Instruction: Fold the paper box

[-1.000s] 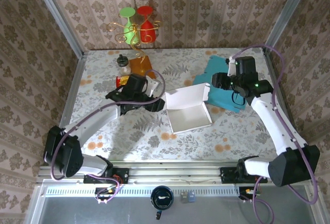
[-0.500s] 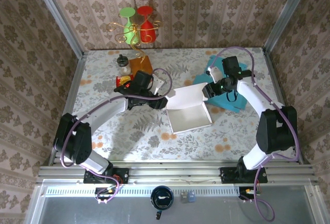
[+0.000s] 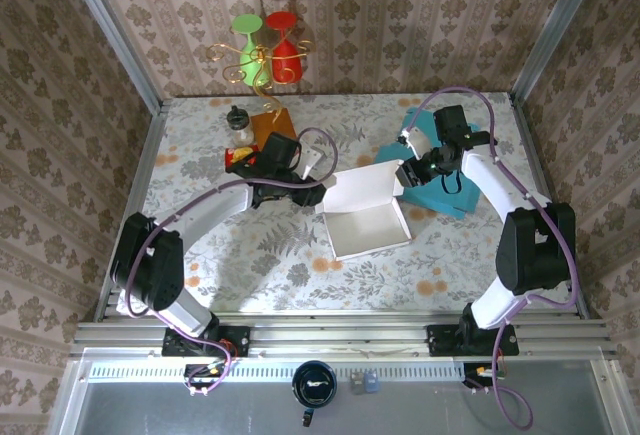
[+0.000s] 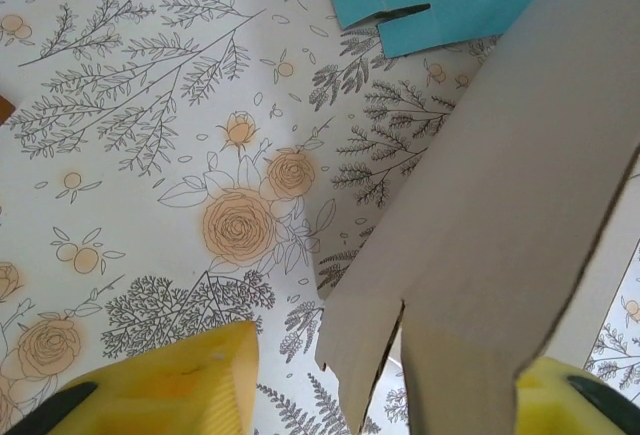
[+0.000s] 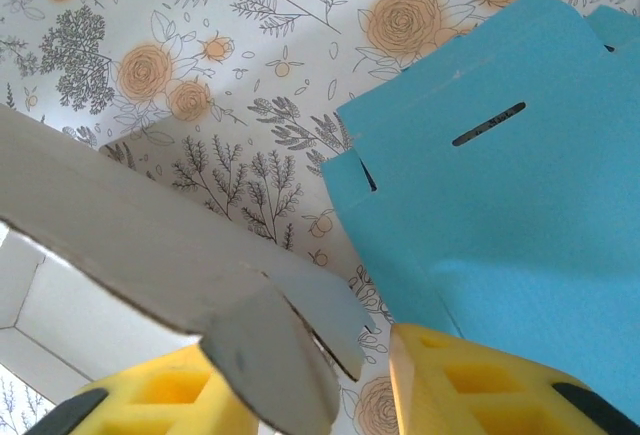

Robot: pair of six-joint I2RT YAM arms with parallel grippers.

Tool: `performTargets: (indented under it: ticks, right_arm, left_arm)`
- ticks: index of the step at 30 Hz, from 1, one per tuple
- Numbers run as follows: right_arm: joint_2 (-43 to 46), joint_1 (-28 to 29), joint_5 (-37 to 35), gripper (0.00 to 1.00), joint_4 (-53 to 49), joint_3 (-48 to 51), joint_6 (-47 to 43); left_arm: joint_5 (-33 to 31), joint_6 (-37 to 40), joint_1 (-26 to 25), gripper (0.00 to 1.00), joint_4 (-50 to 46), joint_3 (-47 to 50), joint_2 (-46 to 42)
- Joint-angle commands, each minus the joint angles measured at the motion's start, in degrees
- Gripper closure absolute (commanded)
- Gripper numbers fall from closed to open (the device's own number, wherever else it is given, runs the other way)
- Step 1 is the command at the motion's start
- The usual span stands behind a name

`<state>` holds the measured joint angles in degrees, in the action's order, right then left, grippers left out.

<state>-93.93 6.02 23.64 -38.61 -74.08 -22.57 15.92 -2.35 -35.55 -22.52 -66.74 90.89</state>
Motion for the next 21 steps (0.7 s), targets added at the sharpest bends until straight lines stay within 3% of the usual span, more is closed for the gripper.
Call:
performTargets:
  ticks: [1, 12, 21]
  right_arm:
    - [-0.9, -0.1, 1.7, 0.67, -0.6, -1.6, 0.0]
    - [-1.6, 0.5, 2.3, 0.87, 0.5, -2.3, 1.6]
    - [-0.5, 2.2, 0.0, 0.97, 1.5, -1.3, 2.7]
  left_arm:
    - [1.1, 0.2, 0.0, 0.62, -0.9, -2.0, 1.3]
    - [0.0, -1.2, 0.0, 0.78, -0.9, -3.1, 3.1]
    - [-1.5, -1.8, 0.0, 0.91, -1.2, -3.4, 3.4]
